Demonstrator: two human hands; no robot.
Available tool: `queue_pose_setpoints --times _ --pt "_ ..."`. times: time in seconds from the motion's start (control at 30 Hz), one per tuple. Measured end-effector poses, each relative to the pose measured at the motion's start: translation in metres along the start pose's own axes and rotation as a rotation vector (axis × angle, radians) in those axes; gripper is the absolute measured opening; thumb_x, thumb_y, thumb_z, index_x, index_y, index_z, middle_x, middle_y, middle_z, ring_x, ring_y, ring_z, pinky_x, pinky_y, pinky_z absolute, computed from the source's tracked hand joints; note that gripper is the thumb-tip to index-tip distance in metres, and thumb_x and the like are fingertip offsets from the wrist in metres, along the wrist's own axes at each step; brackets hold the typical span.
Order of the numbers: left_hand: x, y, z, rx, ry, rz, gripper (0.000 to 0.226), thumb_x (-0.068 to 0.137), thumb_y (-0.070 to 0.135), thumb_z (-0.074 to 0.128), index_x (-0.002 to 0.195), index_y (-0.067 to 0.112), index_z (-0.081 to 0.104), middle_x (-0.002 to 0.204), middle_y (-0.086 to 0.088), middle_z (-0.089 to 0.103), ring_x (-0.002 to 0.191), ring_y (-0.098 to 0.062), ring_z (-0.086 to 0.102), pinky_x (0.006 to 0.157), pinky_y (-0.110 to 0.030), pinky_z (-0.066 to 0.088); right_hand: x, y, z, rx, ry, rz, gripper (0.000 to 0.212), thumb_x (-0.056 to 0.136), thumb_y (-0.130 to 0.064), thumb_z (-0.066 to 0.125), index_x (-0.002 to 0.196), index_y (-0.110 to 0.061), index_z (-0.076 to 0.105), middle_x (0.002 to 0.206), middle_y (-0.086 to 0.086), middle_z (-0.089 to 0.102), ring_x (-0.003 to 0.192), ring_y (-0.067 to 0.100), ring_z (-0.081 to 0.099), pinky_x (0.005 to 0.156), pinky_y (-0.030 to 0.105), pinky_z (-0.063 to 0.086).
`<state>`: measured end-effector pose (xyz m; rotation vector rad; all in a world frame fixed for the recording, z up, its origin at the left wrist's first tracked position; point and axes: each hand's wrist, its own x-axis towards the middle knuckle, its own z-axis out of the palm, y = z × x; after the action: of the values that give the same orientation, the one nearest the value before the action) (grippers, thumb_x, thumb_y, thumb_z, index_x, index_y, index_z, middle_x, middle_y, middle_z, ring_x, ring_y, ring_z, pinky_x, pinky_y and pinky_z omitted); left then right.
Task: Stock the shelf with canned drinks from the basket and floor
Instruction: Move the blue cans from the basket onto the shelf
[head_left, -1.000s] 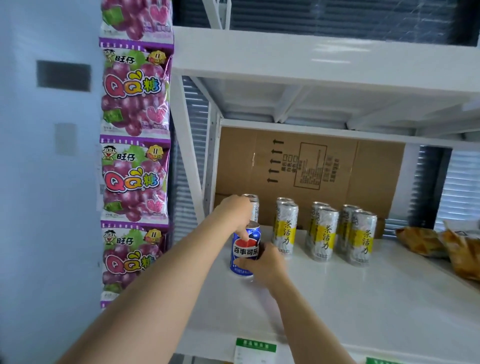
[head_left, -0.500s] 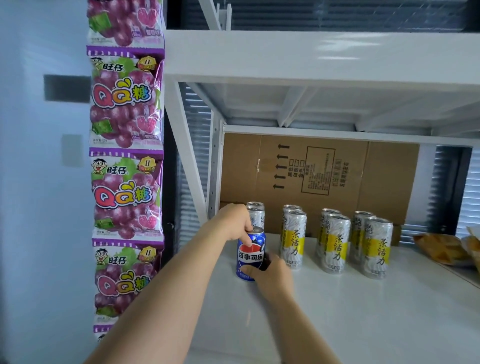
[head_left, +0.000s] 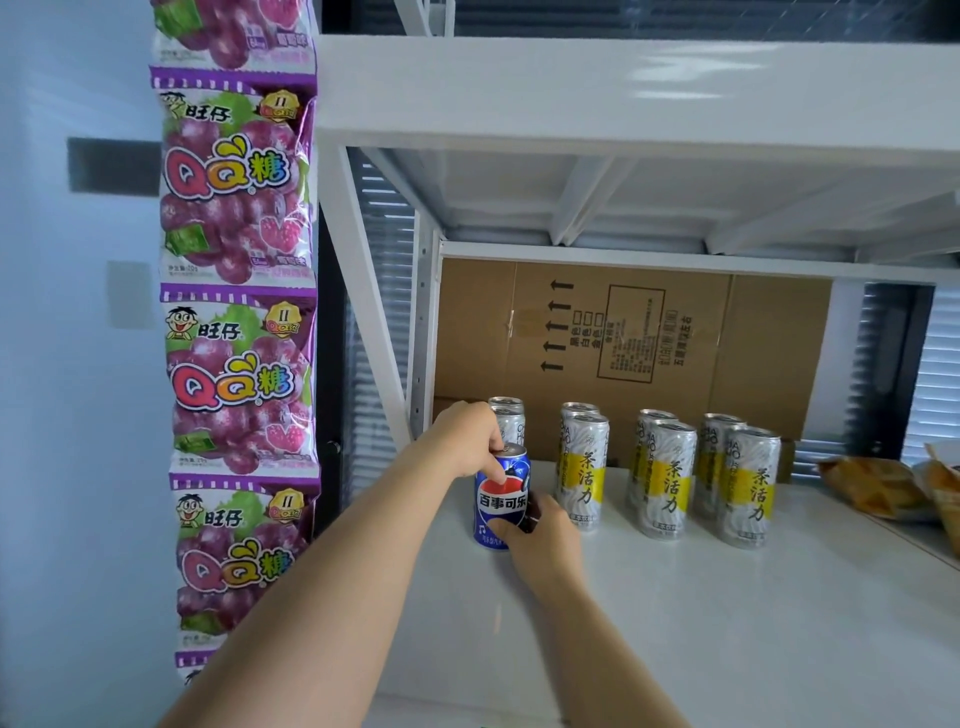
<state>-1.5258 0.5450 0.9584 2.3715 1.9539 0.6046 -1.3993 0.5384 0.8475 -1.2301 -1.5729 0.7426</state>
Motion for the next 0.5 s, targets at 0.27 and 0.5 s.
queue_pose_setpoints --times 0.27,0.5 --pt "-0.0005 -0.0027 0.0005 -0.022 0.005 -0.019 0.052 0.076 0.023 0.081 0.123 0.008 0.065 0.12 -0.008 0.068 0.103 -0.021 0.065 0.084 -0.03 0.051 0.0006 0.0017 -0.0016 -0.002 -0.006 0.008 0.038 0.086 -0.01 0.07 0.122 -0.011 0.06 0.11 0.0 0.067 0.088 0.009 0.056 0.059 0.003 0.037" --pt "-0.0072 0.0043 0.0057 -0.045 0.035 -0.08 0.049 0.081 0.022 0.076 0.126 0.008 0.063 0.124 -0.009 0.066 0.108 -0.024 0.063 0.09 -0.034 0.052 -0.0052 -0.0045 -0.004 0.091 0.025 0.083 0.04 0.089 -0.014 0.067 0.128 -0.009 0.057 0.12 0.005 0.067 0.093 0.011 0.059 0.062 0.007 0.041"
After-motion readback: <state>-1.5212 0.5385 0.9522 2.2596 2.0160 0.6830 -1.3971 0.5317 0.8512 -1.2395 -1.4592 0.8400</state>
